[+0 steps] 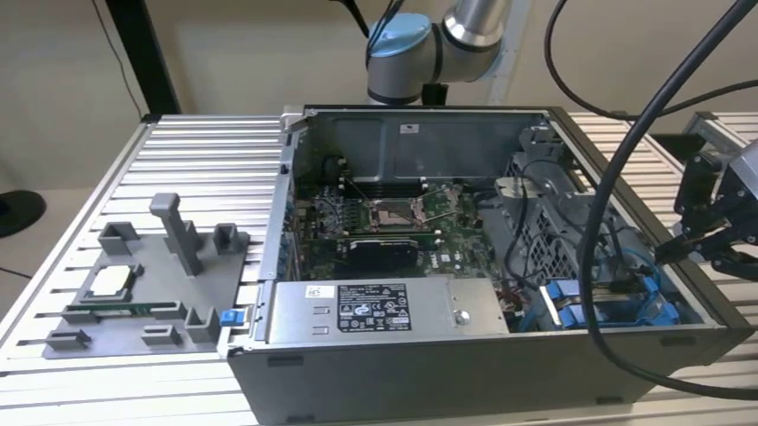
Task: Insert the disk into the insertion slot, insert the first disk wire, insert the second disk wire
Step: 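Insert the second disk wire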
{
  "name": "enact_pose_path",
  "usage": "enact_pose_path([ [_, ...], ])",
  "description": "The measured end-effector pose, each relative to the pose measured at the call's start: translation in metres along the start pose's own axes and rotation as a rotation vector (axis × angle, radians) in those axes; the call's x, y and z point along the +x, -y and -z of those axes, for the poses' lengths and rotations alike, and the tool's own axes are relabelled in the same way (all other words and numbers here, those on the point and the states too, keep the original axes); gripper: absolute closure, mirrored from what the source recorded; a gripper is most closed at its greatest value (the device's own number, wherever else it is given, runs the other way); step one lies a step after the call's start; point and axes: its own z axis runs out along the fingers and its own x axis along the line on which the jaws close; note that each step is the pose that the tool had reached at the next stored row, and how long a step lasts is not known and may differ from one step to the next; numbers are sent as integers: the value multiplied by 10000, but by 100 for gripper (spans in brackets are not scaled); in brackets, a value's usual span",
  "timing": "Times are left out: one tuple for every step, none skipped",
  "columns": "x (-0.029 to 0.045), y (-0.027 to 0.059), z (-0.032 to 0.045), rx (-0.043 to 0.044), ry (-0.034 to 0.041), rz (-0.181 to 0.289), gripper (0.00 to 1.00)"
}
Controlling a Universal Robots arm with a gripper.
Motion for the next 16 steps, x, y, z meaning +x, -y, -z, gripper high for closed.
enact_pose_path([
  [-3, -1, 17, 0, 10, -31, 100],
  [-8, 0, 38, 7, 27, -68, 100],
  [-15, -1, 61, 21, 48, -111, 100],
  [-21, -2, 86, 39, 67, -157, 100],
  [-27, -3, 110, 58, 88, -206, 100],
  [-34, -4, 130, 76, 112, -254, 100],
  [-35, -4, 137, 88, 117, -288, 100],
  [-35, -4, 137, 94, 118, -307, 100],
  [-35, -4, 137, 98, 118, -318, 100],
  [-35, -4, 137, 101, 119, -327, 100],
  [-33, -5, 138, 103, 119, -333, 100],
  [-29, -5, 139, 103, 119, -334, 100],
  [-25, -6, 140, 102, 119, -335, 100],
  [-18, -7, 142, 102, 120, -336, 0],
  [-10, -7, 145, 101, 119, -334, 0],
  [-3, -8, 146, 96, 118, -323, 0],
])
